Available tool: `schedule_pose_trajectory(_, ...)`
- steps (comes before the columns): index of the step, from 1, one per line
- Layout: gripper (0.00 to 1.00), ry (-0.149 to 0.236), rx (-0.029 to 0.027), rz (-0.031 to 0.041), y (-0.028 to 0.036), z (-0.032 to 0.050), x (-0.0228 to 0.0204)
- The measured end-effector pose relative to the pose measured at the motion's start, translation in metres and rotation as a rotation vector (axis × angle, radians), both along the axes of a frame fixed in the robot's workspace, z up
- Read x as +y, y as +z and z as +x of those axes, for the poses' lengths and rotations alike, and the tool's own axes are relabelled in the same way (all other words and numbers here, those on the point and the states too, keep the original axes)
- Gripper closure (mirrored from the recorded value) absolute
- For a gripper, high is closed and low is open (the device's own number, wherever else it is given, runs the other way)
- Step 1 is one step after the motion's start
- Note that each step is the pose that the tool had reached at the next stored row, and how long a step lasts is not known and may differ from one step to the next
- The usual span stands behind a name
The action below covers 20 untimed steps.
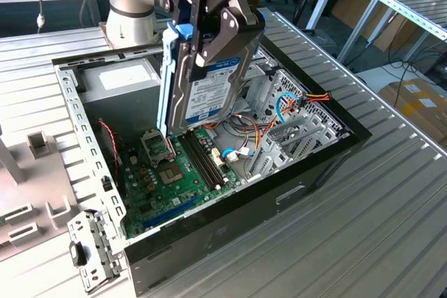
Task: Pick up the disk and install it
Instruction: 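Pick up the disk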
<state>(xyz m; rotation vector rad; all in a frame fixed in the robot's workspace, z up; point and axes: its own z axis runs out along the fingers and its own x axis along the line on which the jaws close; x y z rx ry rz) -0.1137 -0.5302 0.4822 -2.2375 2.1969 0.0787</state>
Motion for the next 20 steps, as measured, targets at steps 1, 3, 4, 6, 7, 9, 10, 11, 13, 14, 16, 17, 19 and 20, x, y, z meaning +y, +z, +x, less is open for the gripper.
schedule_pose_trajectory(1, 0.63, 0.000, 0.0000, 0.0000, 0.0000, 0.0000, -0.0013)
schedule_pose_trajectory(3, 0.63, 0.000, 0.0000, 0.0000, 0.0000, 0.0000, -0.0031)
schedule_pose_trajectory(4, 0.63, 0.000, 0.0000, 0.0000, 0.0000, 0.0000, -0.0042)
schedule_pose_trajectory(6, 0.63, 0.000, 0.0000, 0.0001, 0.0000, 0.0000, -0.0064)
schedule_pose_trajectory(7, 0.63, 0.000, 0.0000, 0.0000, 0.0000, 0.0000, -0.0074)
schedule_pose_trajectory(9, 0.63, 0.000, 0.0000, -0.0001, 0.0000, 0.0000, -0.0096)
schedule_pose_trajectory(10, 0.63, 0.000, 0.0000, 0.0000, 0.0000, 0.0000, -0.0105)
schedule_pose_trajectory(11, 0.63, 0.000, 0.0000, 0.0000, 0.0000, 0.0000, -0.0121)
schedule_pose_trajectory(13, 0.63, 0.000, 0.0000, 0.0000, 0.0000, 0.0000, -0.0140)
schedule_pose_trajectory(14, 0.63, 0.000, 0.0000, 0.0000, -0.0001, 0.0000, -0.0150)
schedule_pose_trajectory(16, 0.63, 0.000, 0.0000, -0.0001, 0.0000, 0.0000, -0.0170)
schedule_pose_trajectory(17, 0.63, 0.000, 0.0000, -0.0001, 0.0000, 0.0000, -0.0178)
schedule_pose_trajectory(19, 0.63, 0.000, 0.0000, 0.0000, 0.0000, 0.0000, -0.0196)
schedule_pose_trajectory(20, 0.63, 0.000, 0.0000, 0.0000, -0.0001, 0.0005, -0.0201)
